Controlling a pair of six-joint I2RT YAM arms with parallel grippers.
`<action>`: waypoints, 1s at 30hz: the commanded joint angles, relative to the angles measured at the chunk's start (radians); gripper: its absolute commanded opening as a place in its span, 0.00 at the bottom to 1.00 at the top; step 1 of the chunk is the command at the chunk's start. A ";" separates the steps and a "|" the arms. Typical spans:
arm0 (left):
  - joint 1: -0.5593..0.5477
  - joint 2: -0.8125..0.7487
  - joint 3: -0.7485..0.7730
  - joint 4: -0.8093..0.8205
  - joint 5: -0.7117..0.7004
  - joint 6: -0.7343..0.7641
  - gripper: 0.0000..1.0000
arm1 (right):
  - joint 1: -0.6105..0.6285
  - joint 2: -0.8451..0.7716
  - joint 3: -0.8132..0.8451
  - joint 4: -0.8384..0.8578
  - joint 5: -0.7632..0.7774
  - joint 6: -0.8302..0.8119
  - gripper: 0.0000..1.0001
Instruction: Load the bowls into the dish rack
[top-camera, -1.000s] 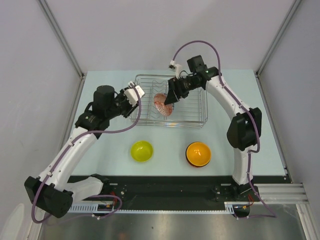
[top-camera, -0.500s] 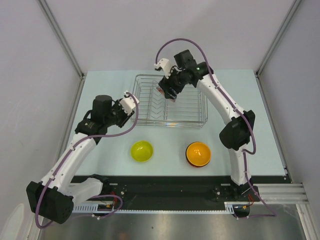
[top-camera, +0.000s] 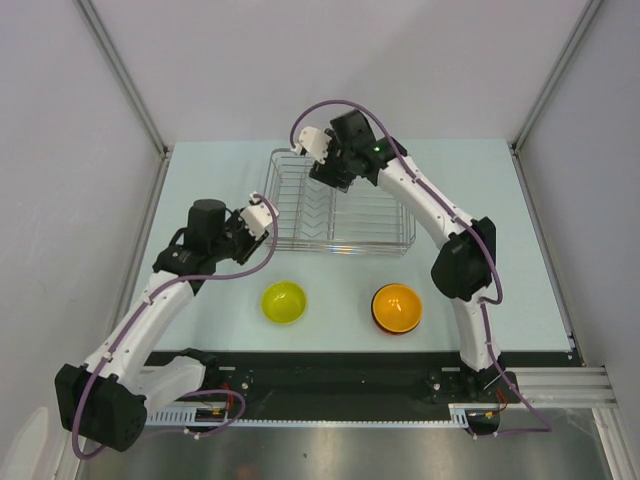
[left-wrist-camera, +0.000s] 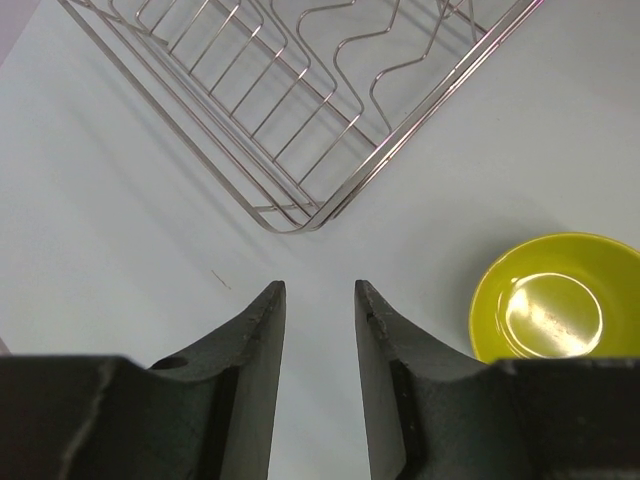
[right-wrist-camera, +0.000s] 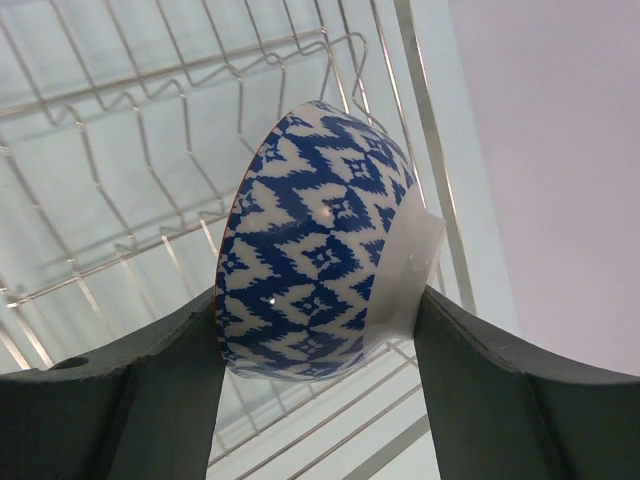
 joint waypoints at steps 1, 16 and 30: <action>0.011 -0.035 -0.028 0.041 0.027 0.008 0.38 | 0.021 0.009 -0.036 0.199 0.108 -0.118 0.00; 0.034 -0.076 -0.075 0.032 0.056 -0.002 0.36 | 0.033 0.119 0.041 0.288 0.096 -0.190 0.00; 0.050 -0.085 -0.077 0.021 0.070 -0.016 0.36 | 0.041 0.191 0.091 0.314 0.098 -0.253 0.00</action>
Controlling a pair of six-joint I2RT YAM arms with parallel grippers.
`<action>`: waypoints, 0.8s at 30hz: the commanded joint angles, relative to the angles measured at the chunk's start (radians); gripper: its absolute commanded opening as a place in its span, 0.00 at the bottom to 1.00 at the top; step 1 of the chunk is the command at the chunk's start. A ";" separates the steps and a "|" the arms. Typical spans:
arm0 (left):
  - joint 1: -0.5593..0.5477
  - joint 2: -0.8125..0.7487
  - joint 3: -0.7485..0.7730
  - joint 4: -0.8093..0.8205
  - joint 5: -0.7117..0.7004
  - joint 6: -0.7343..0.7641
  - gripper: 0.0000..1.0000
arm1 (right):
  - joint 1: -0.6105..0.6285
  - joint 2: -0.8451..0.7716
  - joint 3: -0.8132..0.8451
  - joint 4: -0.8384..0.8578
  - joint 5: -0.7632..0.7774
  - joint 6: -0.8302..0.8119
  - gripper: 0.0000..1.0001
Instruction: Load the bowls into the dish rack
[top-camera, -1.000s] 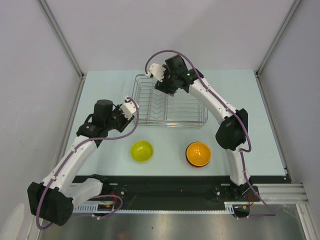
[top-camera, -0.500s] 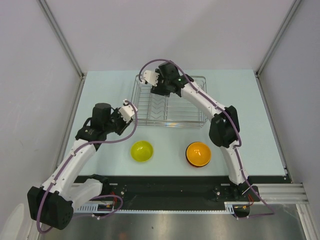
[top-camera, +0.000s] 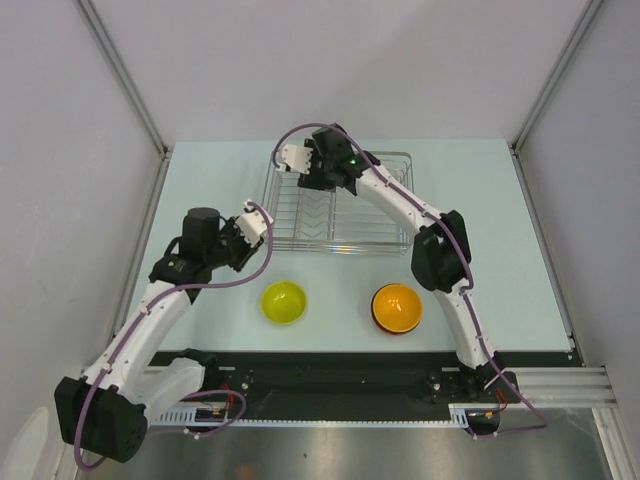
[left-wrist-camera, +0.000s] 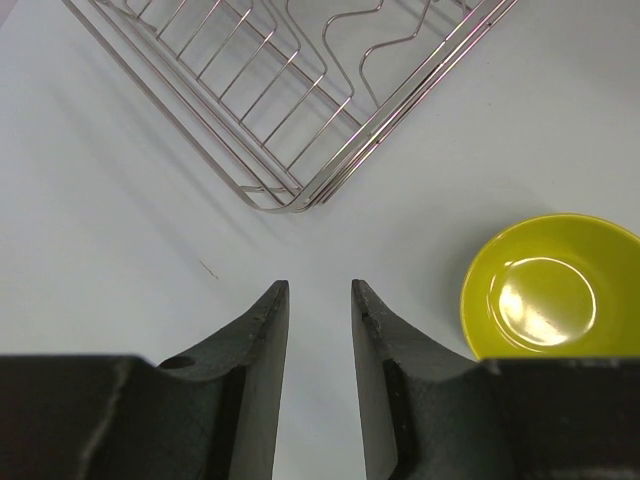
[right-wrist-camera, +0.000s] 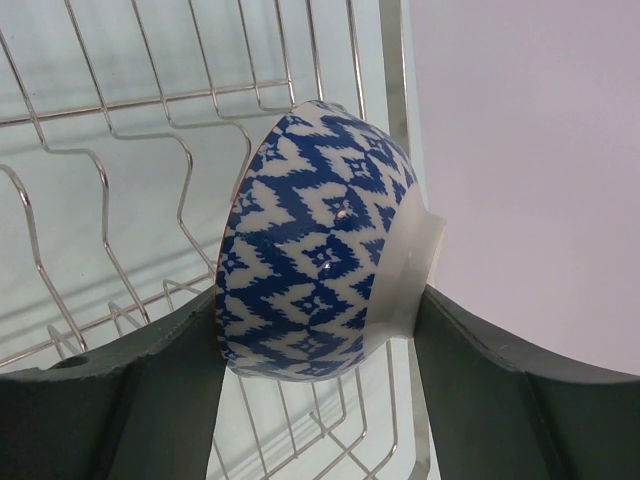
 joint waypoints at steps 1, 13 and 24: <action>0.014 -0.022 -0.002 0.009 0.030 -0.020 0.36 | 0.011 0.014 0.075 0.079 0.008 -0.040 0.00; 0.021 -0.027 0.001 0.000 0.041 -0.029 0.36 | 0.021 0.056 0.099 0.085 -0.001 -0.061 0.00; 0.029 -0.030 -0.001 -0.001 0.050 -0.037 0.36 | 0.023 0.085 0.118 0.094 0.002 -0.078 0.00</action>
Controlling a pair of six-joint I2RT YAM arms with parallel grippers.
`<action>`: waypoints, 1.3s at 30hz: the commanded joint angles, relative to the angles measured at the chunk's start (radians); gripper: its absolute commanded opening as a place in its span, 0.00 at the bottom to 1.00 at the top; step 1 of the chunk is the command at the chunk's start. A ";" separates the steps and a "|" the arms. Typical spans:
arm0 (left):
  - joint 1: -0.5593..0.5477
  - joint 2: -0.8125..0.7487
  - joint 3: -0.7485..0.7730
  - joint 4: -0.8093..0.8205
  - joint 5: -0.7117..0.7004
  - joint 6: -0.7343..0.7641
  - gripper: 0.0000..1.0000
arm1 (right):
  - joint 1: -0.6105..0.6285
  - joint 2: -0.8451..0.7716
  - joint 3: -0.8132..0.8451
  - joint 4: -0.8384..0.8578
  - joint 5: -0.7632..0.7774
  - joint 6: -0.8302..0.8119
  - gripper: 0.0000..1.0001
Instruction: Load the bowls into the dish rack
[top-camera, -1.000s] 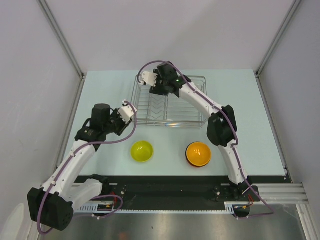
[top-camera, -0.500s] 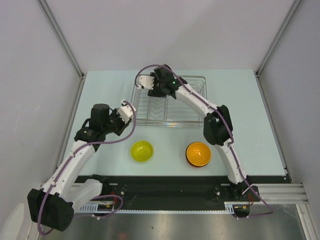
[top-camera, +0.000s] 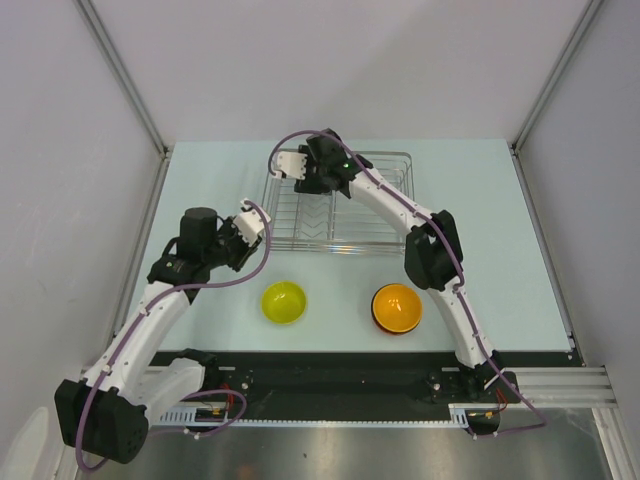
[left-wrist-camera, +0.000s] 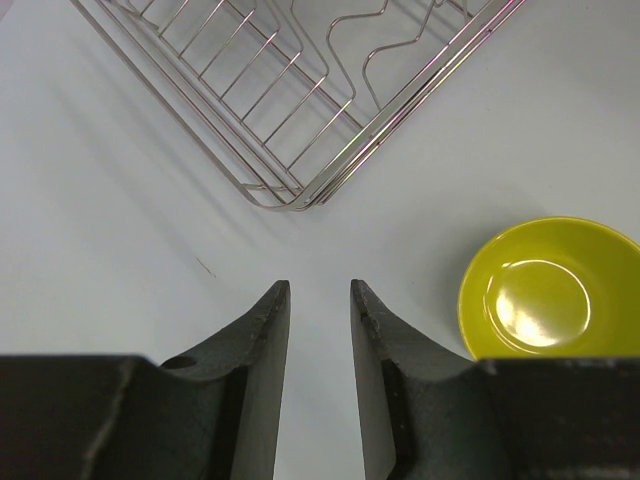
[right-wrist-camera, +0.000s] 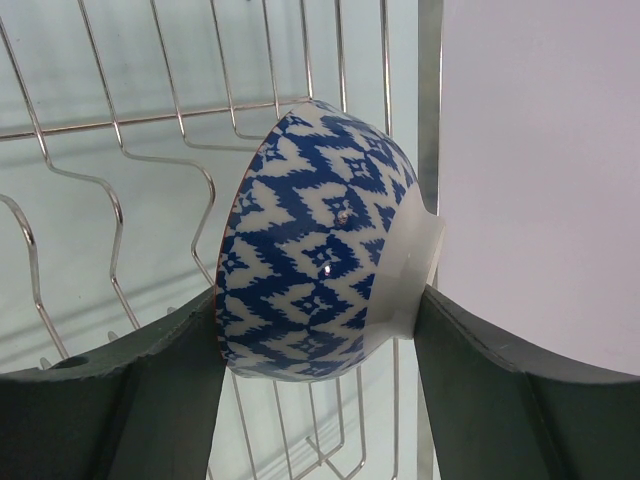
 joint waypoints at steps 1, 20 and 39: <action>0.012 -0.023 -0.002 0.000 0.030 -0.021 0.36 | 0.009 0.014 0.067 0.087 0.003 -0.031 0.00; 0.018 -0.019 0.001 0.000 0.045 -0.030 0.36 | 0.009 0.040 0.066 0.116 0.006 -0.041 0.28; 0.018 -0.017 -0.002 0.002 0.053 -0.036 0.36 | 0.018 0.030 0.063 0.138 0.031 -0.054 0.92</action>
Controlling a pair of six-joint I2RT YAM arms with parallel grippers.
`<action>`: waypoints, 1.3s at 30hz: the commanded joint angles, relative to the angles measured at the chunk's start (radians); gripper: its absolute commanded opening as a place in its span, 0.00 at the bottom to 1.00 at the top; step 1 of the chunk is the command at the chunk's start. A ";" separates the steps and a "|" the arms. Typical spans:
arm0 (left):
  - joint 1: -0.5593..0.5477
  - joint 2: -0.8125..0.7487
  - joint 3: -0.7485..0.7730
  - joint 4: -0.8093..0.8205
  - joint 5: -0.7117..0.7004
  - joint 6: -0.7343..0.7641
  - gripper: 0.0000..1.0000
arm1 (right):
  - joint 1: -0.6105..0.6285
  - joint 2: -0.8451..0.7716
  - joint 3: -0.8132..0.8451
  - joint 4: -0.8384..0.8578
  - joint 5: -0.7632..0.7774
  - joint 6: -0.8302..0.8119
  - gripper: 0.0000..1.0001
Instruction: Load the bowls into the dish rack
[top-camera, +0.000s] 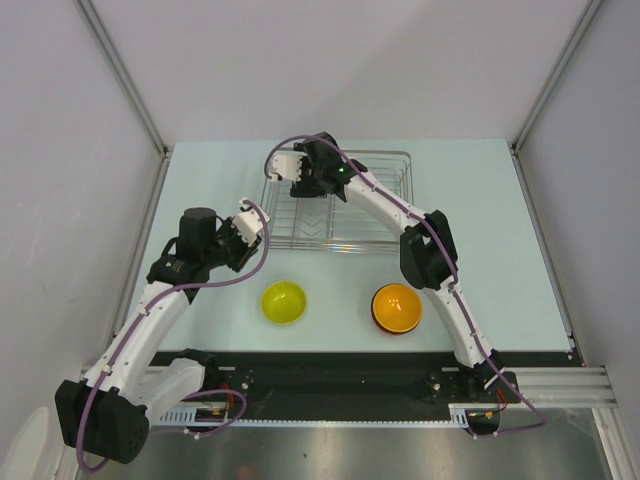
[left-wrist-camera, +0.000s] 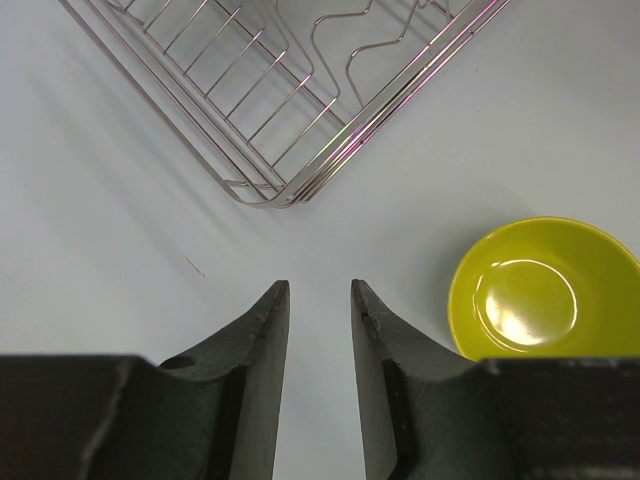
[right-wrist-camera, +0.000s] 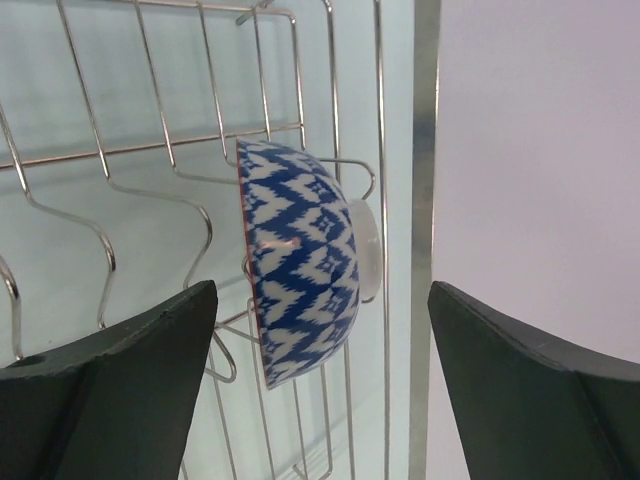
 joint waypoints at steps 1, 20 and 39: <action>0.010 -0.019 -0.001 0.012 0.030 -0.019 0.36 | 0.009 -0.018 0.054 0.064 0.022 -0.016 0.92; 0.010 -0.008 -0.002 -0.076 0.133 0.082 1.00 | -0.068 -0.350 -0.050 -0.185 -0.109 0.326 1.00; 0.007 0.240 -0.077 -0.125 0.185 0.159 0.89 | -0.298 -0.944 -0.762 -0.111 -0.393 0.691 1.00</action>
